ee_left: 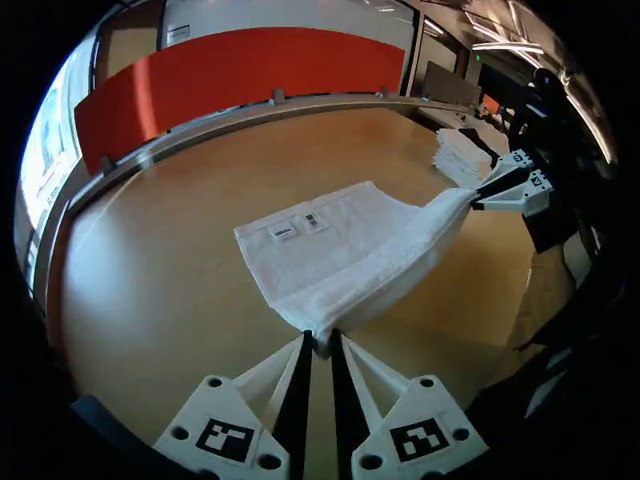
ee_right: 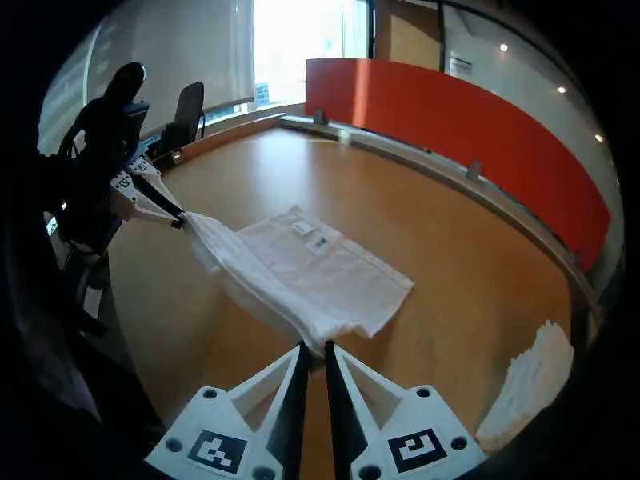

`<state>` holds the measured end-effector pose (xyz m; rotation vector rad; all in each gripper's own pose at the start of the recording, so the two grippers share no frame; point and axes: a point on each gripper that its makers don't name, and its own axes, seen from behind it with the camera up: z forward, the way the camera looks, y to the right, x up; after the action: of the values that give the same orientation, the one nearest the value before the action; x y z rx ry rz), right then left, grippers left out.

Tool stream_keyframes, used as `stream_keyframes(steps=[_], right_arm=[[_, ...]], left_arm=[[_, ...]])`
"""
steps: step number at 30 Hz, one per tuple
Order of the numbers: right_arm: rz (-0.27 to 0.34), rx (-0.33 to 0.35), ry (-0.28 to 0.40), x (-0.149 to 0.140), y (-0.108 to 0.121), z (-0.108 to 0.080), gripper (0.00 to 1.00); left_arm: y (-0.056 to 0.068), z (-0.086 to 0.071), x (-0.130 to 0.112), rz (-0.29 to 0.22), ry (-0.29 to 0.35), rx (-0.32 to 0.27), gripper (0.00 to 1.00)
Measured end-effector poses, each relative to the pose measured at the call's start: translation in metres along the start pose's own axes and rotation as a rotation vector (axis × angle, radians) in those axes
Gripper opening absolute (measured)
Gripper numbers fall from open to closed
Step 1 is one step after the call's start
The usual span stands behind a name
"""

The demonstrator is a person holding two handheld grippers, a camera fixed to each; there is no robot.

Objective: Fold towel

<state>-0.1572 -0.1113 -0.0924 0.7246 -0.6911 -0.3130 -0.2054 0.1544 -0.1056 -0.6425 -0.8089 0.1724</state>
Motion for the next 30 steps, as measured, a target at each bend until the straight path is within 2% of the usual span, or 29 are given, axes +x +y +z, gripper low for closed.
stream_keyframes(steps=[14,23,30], right_arm=[[0.0,0.011,-0.007,0.003,-0.011,-0.02,0.14],[-0.009,0.015,-0.016,0.001,-0.011,-0.02,0.14],[-0.014,0.016,-0.032,0.003,-0.004,-0.013,0.14]], left_arm=[[0.021,-0.025,-0.009,-0.023,-0.014,-0.021,0.16],[0.02,-0.025,-0.007,-0.025,-0.014,-0.019,0.16],[0.014,-0.017,-0.003,-0.02,-0.018,-0.012,0.16]])
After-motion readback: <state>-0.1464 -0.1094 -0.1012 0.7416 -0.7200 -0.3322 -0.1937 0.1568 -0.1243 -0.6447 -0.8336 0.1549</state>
